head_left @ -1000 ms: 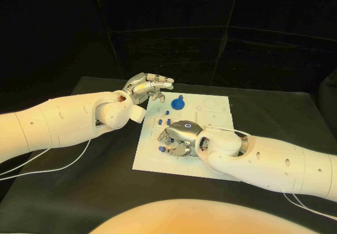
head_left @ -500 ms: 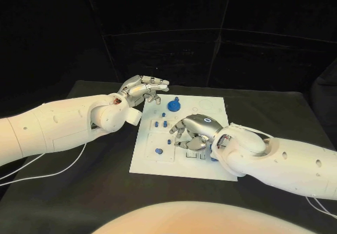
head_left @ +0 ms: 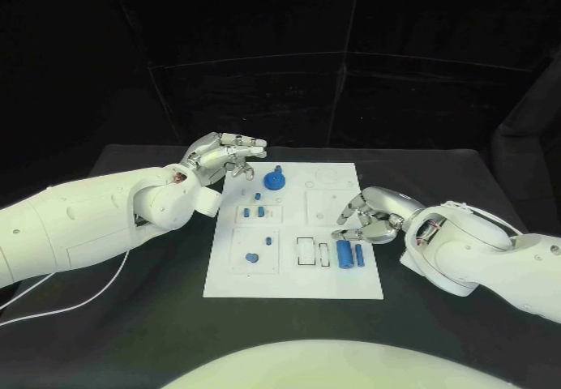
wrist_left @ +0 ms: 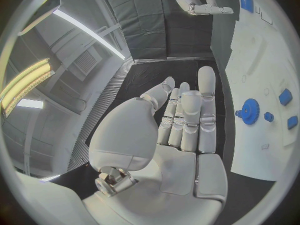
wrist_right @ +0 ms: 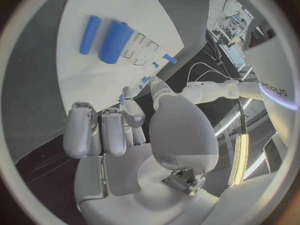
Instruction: Assemble the parts on the task board
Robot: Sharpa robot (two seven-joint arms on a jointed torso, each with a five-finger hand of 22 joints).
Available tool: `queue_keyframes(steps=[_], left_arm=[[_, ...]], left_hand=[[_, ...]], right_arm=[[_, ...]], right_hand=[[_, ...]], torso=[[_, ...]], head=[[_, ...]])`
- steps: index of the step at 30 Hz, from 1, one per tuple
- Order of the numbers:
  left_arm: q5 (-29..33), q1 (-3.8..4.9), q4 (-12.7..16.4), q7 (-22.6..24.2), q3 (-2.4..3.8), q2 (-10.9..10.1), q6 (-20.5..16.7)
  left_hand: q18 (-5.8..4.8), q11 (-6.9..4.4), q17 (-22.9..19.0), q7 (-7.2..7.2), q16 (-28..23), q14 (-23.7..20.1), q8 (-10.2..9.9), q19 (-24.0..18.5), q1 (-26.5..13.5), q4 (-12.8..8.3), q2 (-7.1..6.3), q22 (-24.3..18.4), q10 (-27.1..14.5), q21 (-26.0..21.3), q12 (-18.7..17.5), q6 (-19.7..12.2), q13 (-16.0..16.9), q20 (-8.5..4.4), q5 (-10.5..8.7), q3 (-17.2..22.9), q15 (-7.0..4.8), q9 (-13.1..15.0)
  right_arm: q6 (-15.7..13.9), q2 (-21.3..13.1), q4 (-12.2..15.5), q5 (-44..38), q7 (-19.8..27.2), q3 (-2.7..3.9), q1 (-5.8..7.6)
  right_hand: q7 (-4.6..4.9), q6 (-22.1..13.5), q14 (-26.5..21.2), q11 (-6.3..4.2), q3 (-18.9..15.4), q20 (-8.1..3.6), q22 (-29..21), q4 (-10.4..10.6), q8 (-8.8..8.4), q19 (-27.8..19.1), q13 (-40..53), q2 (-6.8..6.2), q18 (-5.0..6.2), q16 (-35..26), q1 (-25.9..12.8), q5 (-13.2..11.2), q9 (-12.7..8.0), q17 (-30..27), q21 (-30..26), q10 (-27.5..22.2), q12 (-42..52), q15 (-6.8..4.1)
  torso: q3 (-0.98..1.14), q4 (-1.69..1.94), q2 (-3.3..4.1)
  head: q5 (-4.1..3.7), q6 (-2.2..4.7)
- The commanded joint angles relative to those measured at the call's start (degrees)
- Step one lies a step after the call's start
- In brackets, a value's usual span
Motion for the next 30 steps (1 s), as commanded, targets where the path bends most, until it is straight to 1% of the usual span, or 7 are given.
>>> queue_keyframes(steps=[1,5,11,13,16,21,30], left_arm=[[0.16,0.06,0.20,0.19,0.02,-0.06,0.80],[0.16,0.05,0.26,0.19,0.00,-0.17,0.81],[0.16,0.02,0.30,0.18,-0.01,-0.21,0.86],[0.16,0.01,0.32,0.18,-0.01,-0.24,0.87],[0.16,0.00,0.33,0.18,-0.02,-0.26,0.88],[0.16,-0.03,0.34,0.17,-0.02,-0.28,0.95],[0.16,-0.07,0.36,0.11,-0.02,-0.35,1.10]], left_hand=[[0.77,-0.09,-0.05,0.00,0.15,-0.40,0.24,-0.05,-0.05,0.01,0.26,-0.05,-0.32,-0.18,0.34,-0.54,0.08,0.35,-0.04,-0.43,-0.04,-0.01],[0.77,-0.09,-0.05,0.00,0.15,-0.40,0.24,-0.05,-0.05,0.01,0.26,-0.05,-0.32,-0.18,0.34,-0.54,0.08,0.35,-0.04,-0.43,-0.04,-0.01],[0.77,-0.09,-0.05,0.00,0.15,-0.40,0.24,-0.05,-0.05,0.01,0.26,-0.05,-0.32,-0.18,0.34,-0.54,0.08,0.35,-0.04,-0.43,-0.04,-0.01],[0.77,-0.09,-0.05,0.00,0.15,-0.40,0.24,-0.05,-0.05,0.01,0.26,-0.05,-0.32,-0.18,0.34,-0.54,0.08,0.35,-0.04,-0.43,-0.04,-0.01],[0.77,-0.09,-0.05,0.00,0.15,-0.40,0.24,-0.05,-0.05,0.01,0.26,-0.05,-0.32,-0.18,0.34,-0.54,0.08,0.35,-0.04,-0.43,-0.04,-0.01],[0.77,-0.09,-0.05,0.00,0.15,-0.40,0.24,-0.05,-0.05,0.01,0.26,-0.05,-0.32,-0.18,0.34,-0.54,0.08,0.35,-0.04,-0.43,-0.04,-0.01],[0.77,-0.09,-0.05,0.00,0.15,-0.40,0.24,-0.05,-0.05,0.01,0.26,-0.05,-0.32,-0.18,0.34,-0.54,0.08,0.35,-0.04,-0.43,-0.04,-0.01]], right_arm=[[1.45,-1.07,1.13,0.97,-8.15,0.00,-0.01],[1.91,-2.31,2.07,-1.38,-11.80,-0.03,-0.65],[2.97,-2.06,2.37,-3.07,-14.04,-0.05,-1.47],[3.34,-1.65,2.36,-3.54,-14.49,-0.05,-1.93],[3.45,-0.89,2.23,-3.91,-14.71,-0.05,-2.44],[3.58,0.46,1.66,-4.42,-14.78,-0.06,-3.05],[5.67,1.97,-0.68,-6.04,-16.26,-0.06,-3.92]], right_hand=[[-0.01,-0.56,2.98,0.08,-2.16,0.11,0.06,1.20,1.03,0.27,2.76,0.49,-0.35,0.43,0.38,-0.44,0.21,0.49,0.26,-0.72,2.17,-0.17],[-0.20,-0.54,2.93,0.01,-4.67,0.17,0.14,3.24,2.60,0.20,4.30,1.18,-0.35,0.61,0.67,-0.60,0.61,0.70,0.32,-1.26,3.14,-0.24],[-0.43,-0.67,2.95,-0.11,-7.61,0.11,0.25,5.68,4.33,0.17,5.98,1.56,-0.34,0.86,1.25,-0.47,1.12,1.12,0.38,-1.27,4.05,-0.30],[-0.50,-0.65,2.96,-0.10,-7.99,0.08,0.29,5.94,4.56,0.18,6.19,1.58,-0.34,0.90,1.25,-0.46,1.21,1.19,0.40,-1.24,4.16,-0.29],[-0.60,-0.58,2.98,-0.14,-8.75,0.06,0.34,6.21,5.02,0.18,6.43,1.66,-0.35,0.99,1.02,-0.32,1.40,1.36,0.42,-1.24,4.23,-0.36],[-0.64,-0.58,3.01,-0.18,-9.04,0.05,0.47,6.14,5.28,0.22,6.62,1.89,-0.37,1.08,1.28,-0.07,1.52,1.53,0.48,-1.20,4.30,-0.39],[-0.76,-0.63,3.04,-0.29,-9.69,0.00,0.76,5.94,6.05,0.30,6.95,2.66,-0.43,1.24,2.67,0.98,1.89,1.81,0.63,-1.23,4.24,-0.47]], torso=[[-0.04,-0.20,-0.03],[-0.13,-0.25,-0.02],[-0.01,-0.05,0.01],[-0.10,0.02,0.01],[-0.13,-0.01,0.01],[-0.05,-0.06,0.06],[-0.16,0.03,0.03]], head=[[-0.32,-0.04],[-0.76,-0.03],[-1.12,-0.06],[-1.29,-0.12],[-1.20,-0.08],[-1.12,-0.14],[-1.36,-0.23]])
